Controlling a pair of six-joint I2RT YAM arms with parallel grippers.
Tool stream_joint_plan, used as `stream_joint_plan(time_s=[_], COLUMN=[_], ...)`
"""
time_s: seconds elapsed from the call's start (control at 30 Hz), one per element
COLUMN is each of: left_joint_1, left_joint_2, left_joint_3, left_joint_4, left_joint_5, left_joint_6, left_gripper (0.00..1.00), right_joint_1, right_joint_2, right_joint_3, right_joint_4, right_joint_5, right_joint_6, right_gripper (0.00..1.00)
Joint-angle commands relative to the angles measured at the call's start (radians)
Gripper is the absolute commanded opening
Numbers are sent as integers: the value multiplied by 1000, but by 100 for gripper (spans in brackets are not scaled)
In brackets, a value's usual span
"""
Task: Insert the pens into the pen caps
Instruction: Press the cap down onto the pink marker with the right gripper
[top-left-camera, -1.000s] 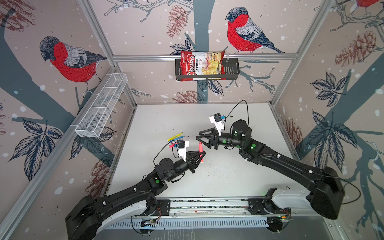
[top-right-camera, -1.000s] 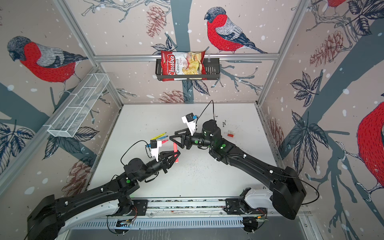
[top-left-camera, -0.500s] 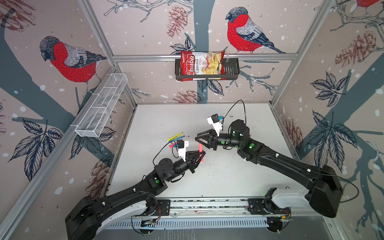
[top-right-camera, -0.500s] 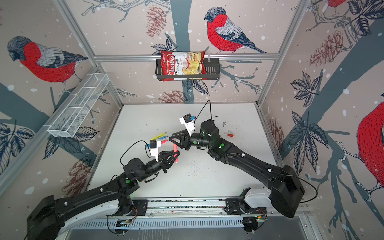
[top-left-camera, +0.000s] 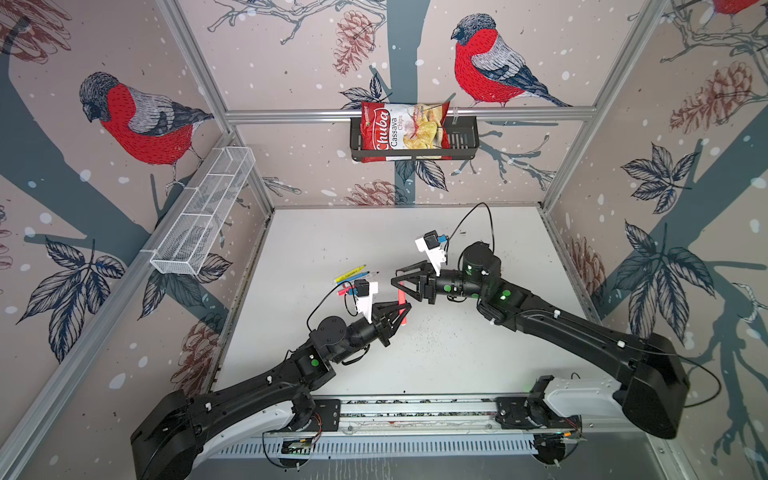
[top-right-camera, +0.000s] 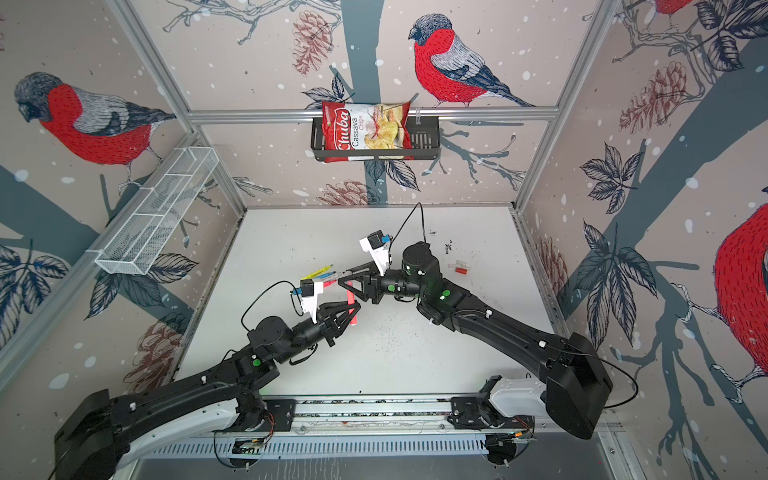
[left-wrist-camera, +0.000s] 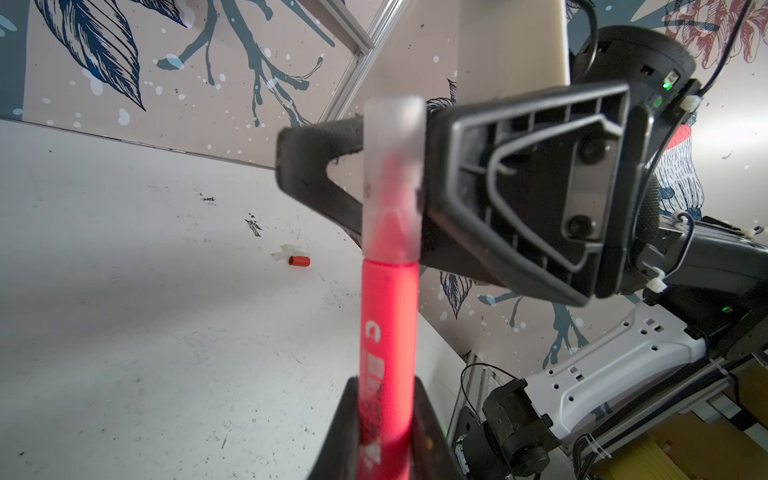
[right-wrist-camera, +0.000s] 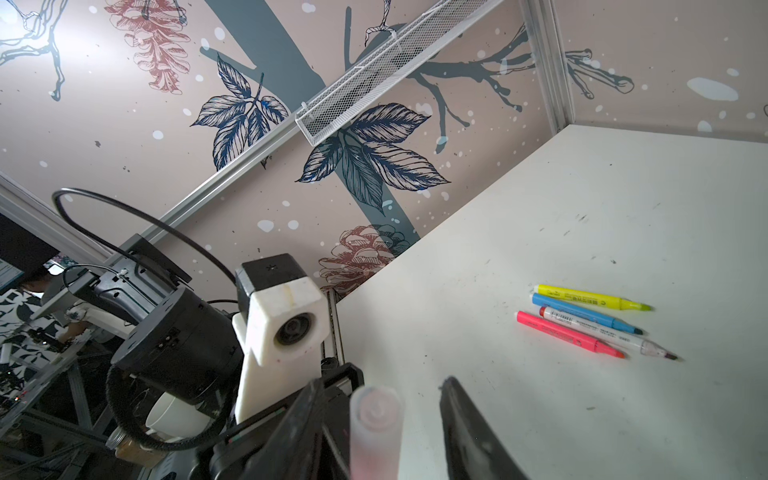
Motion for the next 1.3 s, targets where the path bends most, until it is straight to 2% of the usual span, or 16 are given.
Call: stream_joint_plan(time_s=[0.0, 0.43, 0.77, 1.27], left_joint_1=[-1, -1, 0, 3], left_joint_2=[-1, -10, -42, -47], left_joint_3=[-3, -1, -17, 43], left_joint_4=[33, 27, 81, 96], left_joint_5=[5, 2, -28, -82], left_joint_6=[4, 8, -6, 31], left_gripper=[0, 0, 0, 0], right_joint_1=[-1, -1, 3, 73], right_joint_2=[-6, 19, 12, 7], right_joint_3=[20, 50, -8, -116], right_joint_4=[7, -38, -12, 40], right_joint_5=[20, 2, -3, 55], right_joint_6=[-25, -44, -29, 14], right_gripper=[47, 30, 5, 1])
